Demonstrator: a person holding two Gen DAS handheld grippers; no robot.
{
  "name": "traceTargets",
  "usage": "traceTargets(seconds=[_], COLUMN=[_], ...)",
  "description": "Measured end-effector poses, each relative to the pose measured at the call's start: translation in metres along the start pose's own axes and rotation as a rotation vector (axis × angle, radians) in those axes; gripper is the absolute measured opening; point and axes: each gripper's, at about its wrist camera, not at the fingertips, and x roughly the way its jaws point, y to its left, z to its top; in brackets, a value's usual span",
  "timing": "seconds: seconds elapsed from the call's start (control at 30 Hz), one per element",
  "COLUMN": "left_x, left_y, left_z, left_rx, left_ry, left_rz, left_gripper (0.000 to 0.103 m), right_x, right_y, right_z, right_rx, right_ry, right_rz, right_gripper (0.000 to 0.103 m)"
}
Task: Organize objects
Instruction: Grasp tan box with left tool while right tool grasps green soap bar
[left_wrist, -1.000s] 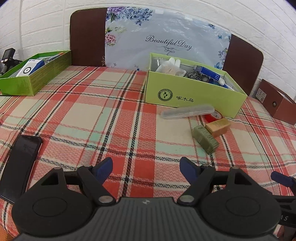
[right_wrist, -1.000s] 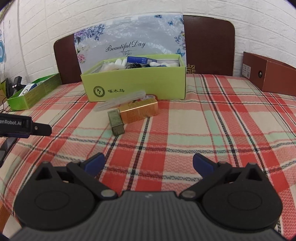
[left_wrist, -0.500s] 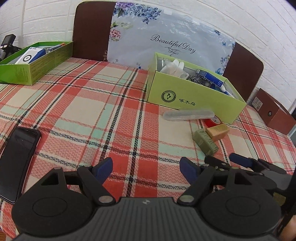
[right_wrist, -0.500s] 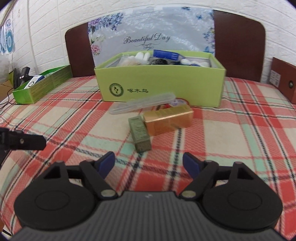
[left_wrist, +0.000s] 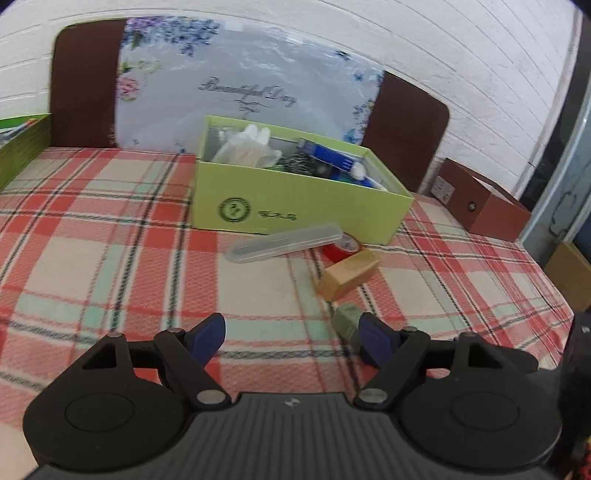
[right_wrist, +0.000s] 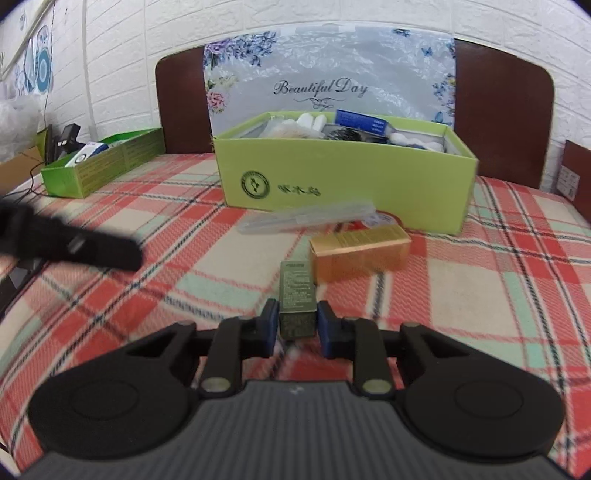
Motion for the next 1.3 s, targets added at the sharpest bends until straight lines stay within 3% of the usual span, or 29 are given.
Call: traceTargets(seconds=[0.1,0.43,0.47,0.5,0.53,0.67,0.77,1.0,1.13,1.3], left_x=[0.036,0.121,0.125,0.126,0.126,0.102,0.066,-0.023,-0.021,-0.007], left_y=[-0.020,-0.056,-0.055,-0.053,-0.051,-0.035,-0.025,-0.017,-0.007,-0.013], left_z=[0.009,0.035,0.035,0.033,0.032,0.018,-0.002,-0.052,-0.052,-0.042], left_rx=[0.050,0.162,0.160,0.157,0.154,0.059,0.037,0.085,0.015,0.018], left_ry=[0.024,0.105,0.119,0.131,0.138,0.138,0.123,0.092,0.078,0.090], left_rz=[-0.050,-0.017,-0.013,-0.017,-0.027,-0.085,-0.085,0.061,0.090,0.054], left_gripper=[0.083,0.081,0.070,0.047,0.037,0.026,0.025,0.026,0.042,0.042], right_x=[-0.023,-0.065,-0.066,-0.067,-0.067,-0.069,-0.073,-0.082,-0.074,-0.070], right_y=[-0.014,-0.049,-0.049,-0.050,-0.050,-0.049,-0.045,-0.030,-0.023,-0.018], right_z=[-0.014,-0.035,-0.037,-0.037,-0.038,-0.040,-0.041,-0.046,-0.044,-0.041], right_rx=[0.041,0.124,0.129,0.132,0.135,0.141,0.134,0.087,0.063,0.040], right_ry=[0.001,0.002,0.001,0.002,0.003,0.003,0.008,0.048,0.073,0.070], right_rz=[-0.002,-0.051,-0.051,-0.051,-0.050,-0.032,-0.014,0.020,0.003,-0.017], right_gripper=[0.022,0.022,0.022,0.022,0.022,0.022,0.022,0.023,0.028,0.031])
